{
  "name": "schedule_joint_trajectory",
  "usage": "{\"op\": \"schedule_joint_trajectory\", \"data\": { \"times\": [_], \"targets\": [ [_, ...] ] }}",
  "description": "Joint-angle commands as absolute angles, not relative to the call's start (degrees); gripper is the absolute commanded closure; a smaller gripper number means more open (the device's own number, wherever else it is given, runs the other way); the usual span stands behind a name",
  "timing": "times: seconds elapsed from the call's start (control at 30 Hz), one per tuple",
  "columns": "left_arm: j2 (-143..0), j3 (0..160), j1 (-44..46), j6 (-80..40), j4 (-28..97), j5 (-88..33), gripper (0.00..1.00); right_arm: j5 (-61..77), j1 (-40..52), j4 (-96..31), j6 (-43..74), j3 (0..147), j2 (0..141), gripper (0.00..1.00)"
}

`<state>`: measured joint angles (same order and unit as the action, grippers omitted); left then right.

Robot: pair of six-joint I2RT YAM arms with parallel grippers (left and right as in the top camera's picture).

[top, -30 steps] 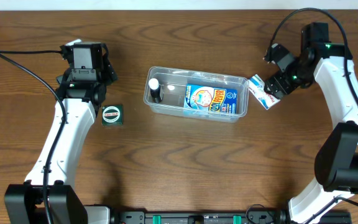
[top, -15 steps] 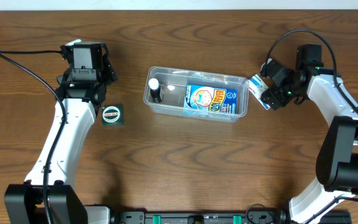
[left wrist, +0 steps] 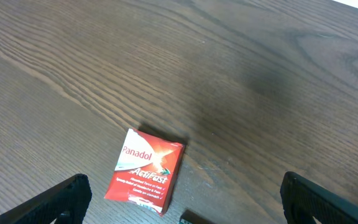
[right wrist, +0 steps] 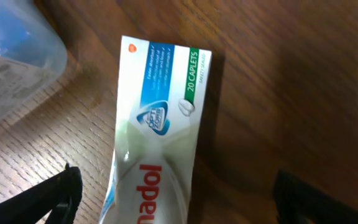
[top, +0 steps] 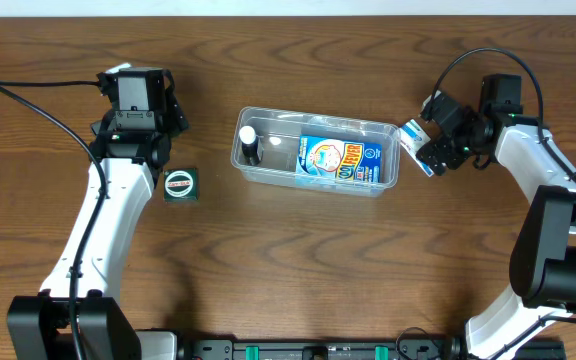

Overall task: Pack container
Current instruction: 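Move the right gripper to the white Panadol box and grasp it, then lift the white box with the right gripper and carry it over the container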

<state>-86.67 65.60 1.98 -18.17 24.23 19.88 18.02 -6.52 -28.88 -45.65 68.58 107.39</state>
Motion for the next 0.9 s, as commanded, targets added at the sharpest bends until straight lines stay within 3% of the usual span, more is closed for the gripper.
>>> {"op": "schedule_joint_trajectory", "data": {
  "times": [0.0, 0.47, 0.87],
  "targets": [
    [-86.37, 66.24, 1.78, -18.09, 24.4, 20.64, 0.02, 20.56, -6.79, -28.34, -45.47, 68.16, 107.22, 0.02],
    [-86.37, 66.24, 1.78, -18.09, 24.4, 20.64, 0.02, 22.15, -6.79, -24.16, -43.31, 68.16, 113.71, 0.05],
    [-86.37, 66.24, 1.78, -18.09, 24.4, 20.64, 0.02, 22.06, -6.79, -24.53, -43.33, 68.18, 113.73, 0.33]
  ]
}}
